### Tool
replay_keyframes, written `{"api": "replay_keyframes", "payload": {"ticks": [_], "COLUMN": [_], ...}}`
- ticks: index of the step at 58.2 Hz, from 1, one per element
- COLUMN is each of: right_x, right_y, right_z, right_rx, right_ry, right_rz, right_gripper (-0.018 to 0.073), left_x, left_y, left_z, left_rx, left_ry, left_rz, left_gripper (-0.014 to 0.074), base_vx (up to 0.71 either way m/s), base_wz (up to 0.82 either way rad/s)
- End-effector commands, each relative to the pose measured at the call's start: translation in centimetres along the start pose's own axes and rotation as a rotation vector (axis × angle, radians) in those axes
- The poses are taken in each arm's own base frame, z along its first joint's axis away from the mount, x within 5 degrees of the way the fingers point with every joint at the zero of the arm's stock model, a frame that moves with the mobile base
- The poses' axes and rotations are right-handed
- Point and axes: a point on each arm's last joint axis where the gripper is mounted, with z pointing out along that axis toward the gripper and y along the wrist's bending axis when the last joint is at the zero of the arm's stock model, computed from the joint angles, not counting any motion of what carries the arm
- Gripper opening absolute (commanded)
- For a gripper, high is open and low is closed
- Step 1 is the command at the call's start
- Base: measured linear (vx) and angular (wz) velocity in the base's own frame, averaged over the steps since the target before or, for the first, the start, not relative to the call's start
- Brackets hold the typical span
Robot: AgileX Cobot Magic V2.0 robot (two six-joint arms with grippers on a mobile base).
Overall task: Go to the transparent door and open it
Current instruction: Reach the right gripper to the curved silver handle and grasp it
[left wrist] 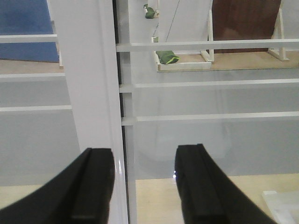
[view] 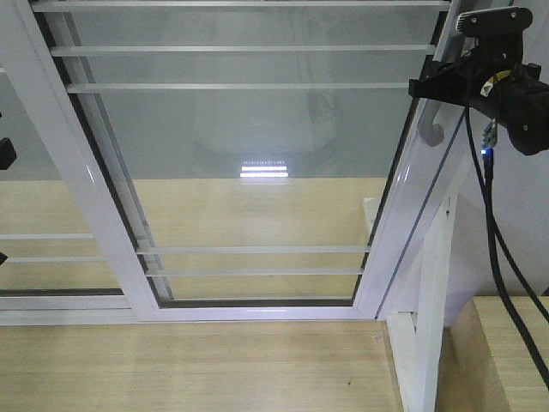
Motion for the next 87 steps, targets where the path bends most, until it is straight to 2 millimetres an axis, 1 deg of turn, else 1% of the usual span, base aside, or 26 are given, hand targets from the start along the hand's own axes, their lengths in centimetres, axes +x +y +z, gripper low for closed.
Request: {"api": "replay_keyframes", "payload": {"ticks": [1, 6, 13, 25, 48, 53, 61, 71, 80, 83, 87], "right_x": [-3.8, -4.0, -3.4, -2.8, -2.9, -2.9, -3.1, -3.4, -3.4, -3.4, -3.4], "right_y": [-0.5, -0.5, -0.4, -0.4, -0.2, 0.7, 2.8, 4.8, 5.7, 5.8, 6.4], "right_z": [-1.2, -1.1, -0.6, 0.1, 0.1, 0.1, 0.1, 0.0, -0.1, -0.1, -0.2], "right_rx": [0.007, 0.005, 0.002, -0.001, -0.012, -0.031, -0.079, -0.127, -0.149, -0.150, -0.165], "right_ry": [-0.205, -0.230, -0.231, -0.242, -0.251, -0.252, -0.259, -0.289, -0.292, -0.294, -0.295], "right_rz": [-0.002, -0.004, -0.015, -0.009, 0.016, 0.002, -0.015, -0.021, -0.015, -0.013, -0.016], "right_gripper": [0.0131, 0.0068, 0.0027, 0.0027, 0.0027, 0.0027, 0.0027, 0.0027, 0.0027, 0.0027, 0.0027], "left_x": [-2.1, -2.1, -2.1, -2.1, -2.1, -2.1, -1.9, -1.6, -1.5, -1.5, -1.5], "left_y": [-0.2, -0.2, -0.2, -0.2, -0.2, -0.2, -0.2, -0.2, -0.2, -0.2, -0.2], "left_z": [-0.2, -0.2, -0.2, -0.2, -0.2, -0.2, 0.0, 0.4, 0.6, 0.6, 0.6], "left_rx": [0.017, 0.017, 0.017, 0.017, 0.017, 0.017, 0.017, 0.017, 0.017, 0.017, 0.017], "left_ry": [-0.125, -0.124, -0.124, -0.124, -0.124, -0.123, -0.114, -0.097, -0.091, -0.091, -0.091], "left_rz": [-0.010, -0.010, -0.010, -0.010, -0.010, -0.010, -0.011, -0.011, -0.011, -0.011, -0.011], "left_gripper": [0.0440, 0.0440, 0.0440, 0.0440, 0.0440, 0.0440, 0.0440, 0.0440, 0.0439, 0.0438, 0.0435], "base_vx": [0.00, 0.00, 0.00, 0.00, 0.00, 0.00, 0.00, 0.00, 0.00, 0.00, 0.00], "base_wz": [0.00, 0.00, 0.00, 0.00, 0.00, 0.00, 0.00, -0.01, -0.01, 0.00, 0.00]}}
